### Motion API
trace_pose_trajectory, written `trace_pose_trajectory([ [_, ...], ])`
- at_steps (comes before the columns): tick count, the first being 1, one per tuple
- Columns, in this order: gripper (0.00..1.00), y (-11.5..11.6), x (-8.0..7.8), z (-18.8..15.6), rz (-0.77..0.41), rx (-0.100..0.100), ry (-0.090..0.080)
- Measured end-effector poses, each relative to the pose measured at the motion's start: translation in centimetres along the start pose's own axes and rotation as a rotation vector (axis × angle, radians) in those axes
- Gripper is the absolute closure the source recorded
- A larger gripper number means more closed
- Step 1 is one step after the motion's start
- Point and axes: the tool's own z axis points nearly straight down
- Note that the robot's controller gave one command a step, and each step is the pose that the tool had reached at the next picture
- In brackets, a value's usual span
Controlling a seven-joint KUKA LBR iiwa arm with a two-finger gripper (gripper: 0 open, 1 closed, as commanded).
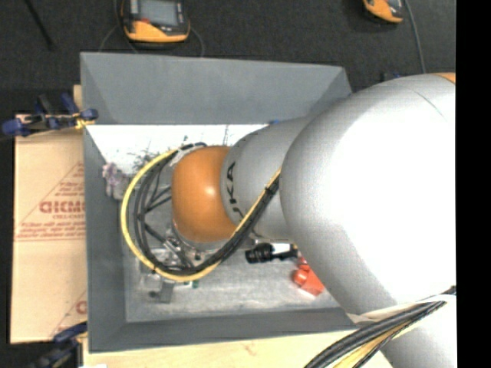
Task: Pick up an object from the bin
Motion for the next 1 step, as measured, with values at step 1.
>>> trace_pose_trajectory([
  [1,0.0,-0.04,-0.08,-0.04,0.0,-0.001,-0.001],
])
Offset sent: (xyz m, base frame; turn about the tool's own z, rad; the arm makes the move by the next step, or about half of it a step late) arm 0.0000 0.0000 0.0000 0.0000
